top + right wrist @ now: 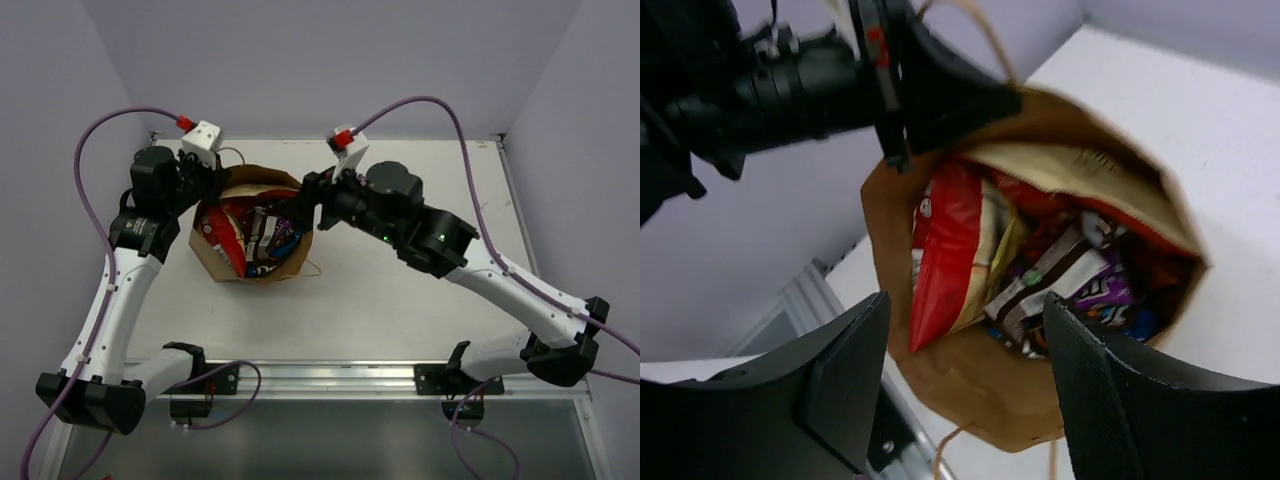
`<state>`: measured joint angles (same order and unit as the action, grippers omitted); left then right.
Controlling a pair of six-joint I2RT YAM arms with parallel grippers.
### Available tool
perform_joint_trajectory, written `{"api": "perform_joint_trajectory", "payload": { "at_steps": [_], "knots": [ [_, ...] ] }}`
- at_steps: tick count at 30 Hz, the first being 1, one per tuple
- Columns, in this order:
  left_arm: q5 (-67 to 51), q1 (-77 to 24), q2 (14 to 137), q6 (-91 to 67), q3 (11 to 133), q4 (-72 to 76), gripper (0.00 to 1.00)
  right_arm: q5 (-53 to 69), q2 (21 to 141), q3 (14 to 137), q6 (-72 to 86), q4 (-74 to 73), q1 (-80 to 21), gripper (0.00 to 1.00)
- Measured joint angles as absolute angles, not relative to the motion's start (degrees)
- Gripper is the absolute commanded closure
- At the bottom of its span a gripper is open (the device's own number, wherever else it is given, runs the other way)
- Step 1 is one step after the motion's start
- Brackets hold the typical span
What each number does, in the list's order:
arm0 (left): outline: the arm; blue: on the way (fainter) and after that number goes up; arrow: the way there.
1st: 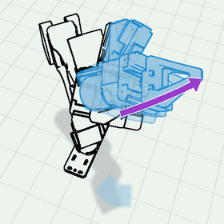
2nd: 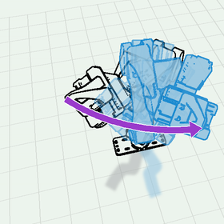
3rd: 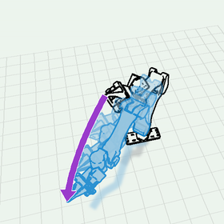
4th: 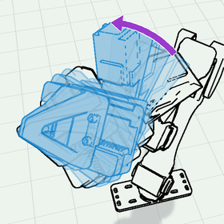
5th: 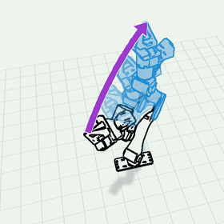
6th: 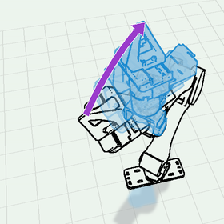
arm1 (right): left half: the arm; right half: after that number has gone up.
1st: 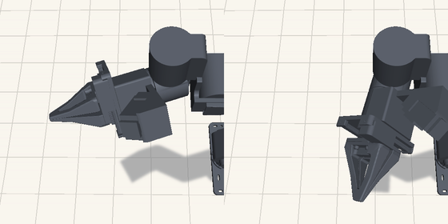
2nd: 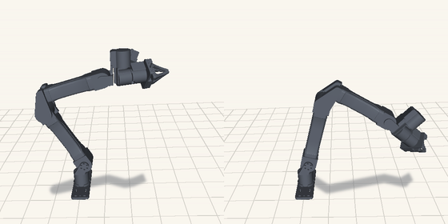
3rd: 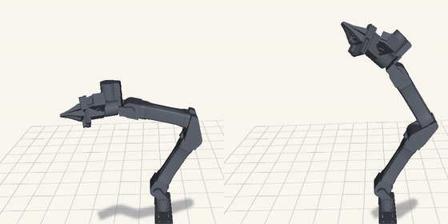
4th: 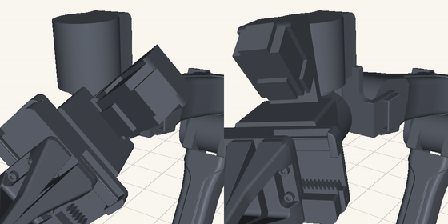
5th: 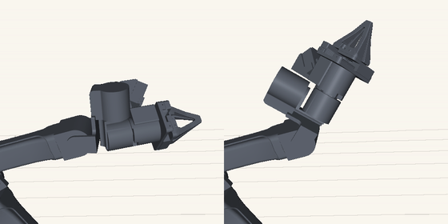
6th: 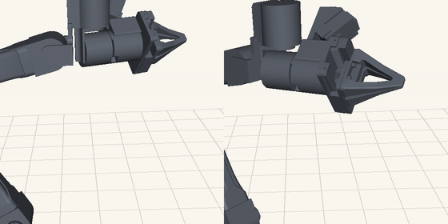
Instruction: Take the snacks out of the paper bag
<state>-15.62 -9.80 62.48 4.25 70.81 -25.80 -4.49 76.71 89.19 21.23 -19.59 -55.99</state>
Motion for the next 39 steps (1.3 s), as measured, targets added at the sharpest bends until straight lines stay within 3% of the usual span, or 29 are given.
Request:
{"api": "perform_joint_trajectory", "payload": {
  "at_steps": [10, 19, 26, 30, 34, 39],
  "knots": [
    [-15.62, -9.80, 62.35, 4.08, 70.81, -25.85, 1.00, -10.96, 97.06, 89.45, 34.83, -25.56, -63.77, 0.36],
    [-15.86, -9.80, 62.13, 3.73, 70.72, -25.98, 1.00, -14.57, 100.97, 90.19, 41.65, -26.46, -64.07, 0.39],
    [-15.94, -9.80, 61.78, 3.62, 70.35, -25.91, 1.00, -15.46, 103.92, 90.21, 43.57, -25.41, -64.07, 0.53],
    [-16.10, -9.80, 61.58, 3.62, 70.08, -25.87, 1.00, -15.62, 104.77, 90.17, 43.88, -24.97, -64.05, 0.81],
    [-16.05, -9.82, 61.54, 3.62, 69.84, -25.74, 1.00, -15.77, 104.38, 89.67, 43.09, -23.16, -64.05, 0.97],
    [-15.70, -9.82, 61.54, 3.62, 69.84, -25.74, 1.00, -15.68, 100.99, 89.14, 38.98, -23.14, -63.99, 1.00]
  ]
}}
